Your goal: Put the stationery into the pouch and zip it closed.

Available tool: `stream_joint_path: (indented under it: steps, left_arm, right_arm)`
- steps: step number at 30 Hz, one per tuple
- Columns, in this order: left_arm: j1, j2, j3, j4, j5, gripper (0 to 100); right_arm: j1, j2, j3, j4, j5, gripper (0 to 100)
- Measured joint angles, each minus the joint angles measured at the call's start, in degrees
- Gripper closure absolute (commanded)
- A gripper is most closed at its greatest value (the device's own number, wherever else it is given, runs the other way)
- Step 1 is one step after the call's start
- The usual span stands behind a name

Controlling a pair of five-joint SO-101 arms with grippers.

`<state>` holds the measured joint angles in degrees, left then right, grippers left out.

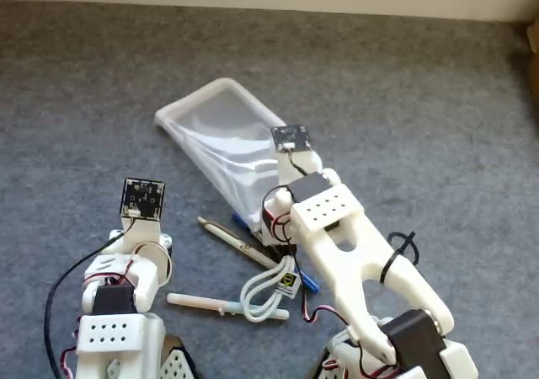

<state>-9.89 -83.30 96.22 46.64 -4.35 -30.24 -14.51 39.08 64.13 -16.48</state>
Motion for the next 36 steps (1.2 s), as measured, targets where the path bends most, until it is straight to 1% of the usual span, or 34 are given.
stream_joint_path:
  steps: [3,7,19,24,32,34,36]
  left_arm:
    - [0.0,0.0,0.0,0.0,0.0,99]
    - [0.0,0.0,0.0,0.0,0.0,99]
    - [0.0,0.0,0.0,0.0,0.0,99]
    - [0.0,0.0,0.0,0.0,0.0,99]
    - [0.0,0.0,0.0,0.0,0.0,99]
    - [0.0,0.0,0.0,0.0,0.0,99]
    - [0.0,0.0,0.0,0.0,0.0,99]
  right_arm:
    - [0.0,1.6,0.7,-2.7,0.0,86.5]
    - [0.2,4.4,0.7,-3.6,0.0,86.5]
    - [0.2,4.8,0.7,-3.6,0.0,86.5]
    - [0.2,4.8,0.7,-1.1,0.0,86.5]
    - [0.2,4.8,0.7,-0.6,0.0,86.6]
    - [0.2,4.8,0.7,-0.6,0.0,89.3]
    - [0.2,4.8,0.7,-0.4,0.0,96.3]
